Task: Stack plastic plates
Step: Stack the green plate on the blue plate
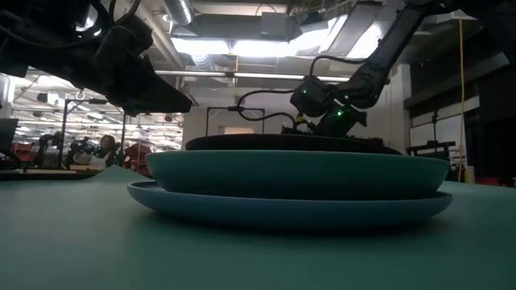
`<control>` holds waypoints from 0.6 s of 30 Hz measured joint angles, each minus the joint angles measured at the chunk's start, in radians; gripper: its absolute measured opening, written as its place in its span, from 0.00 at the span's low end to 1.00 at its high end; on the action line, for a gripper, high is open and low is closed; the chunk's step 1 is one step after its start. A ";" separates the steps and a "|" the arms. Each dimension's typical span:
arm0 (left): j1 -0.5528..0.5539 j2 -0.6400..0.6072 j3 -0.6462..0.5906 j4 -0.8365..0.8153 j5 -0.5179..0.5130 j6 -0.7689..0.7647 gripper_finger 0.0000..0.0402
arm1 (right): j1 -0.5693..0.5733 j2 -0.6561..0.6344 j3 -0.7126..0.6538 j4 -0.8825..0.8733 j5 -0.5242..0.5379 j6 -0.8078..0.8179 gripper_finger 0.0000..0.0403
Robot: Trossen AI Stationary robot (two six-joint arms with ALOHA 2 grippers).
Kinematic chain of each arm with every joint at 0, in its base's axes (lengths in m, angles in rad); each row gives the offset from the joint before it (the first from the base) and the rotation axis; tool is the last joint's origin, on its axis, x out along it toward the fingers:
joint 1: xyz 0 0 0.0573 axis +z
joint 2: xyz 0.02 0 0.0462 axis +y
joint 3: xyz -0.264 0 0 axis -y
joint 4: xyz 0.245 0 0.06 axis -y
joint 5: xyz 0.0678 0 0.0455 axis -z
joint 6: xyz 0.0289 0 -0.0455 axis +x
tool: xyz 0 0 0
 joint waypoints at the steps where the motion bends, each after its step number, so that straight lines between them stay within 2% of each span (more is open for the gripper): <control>1: 0.000 0.000 0.000 0.000 0.002 0.000 0.21 | 0.005 -0.004 0.000 -0.005 0.001 -0.005 0.01; 18: 0.000 0.000 0.000 0.000 0.003 0.001 0.21 | 0.134 -0.194 -0.002 -0.094 0.002 -0.017 0.00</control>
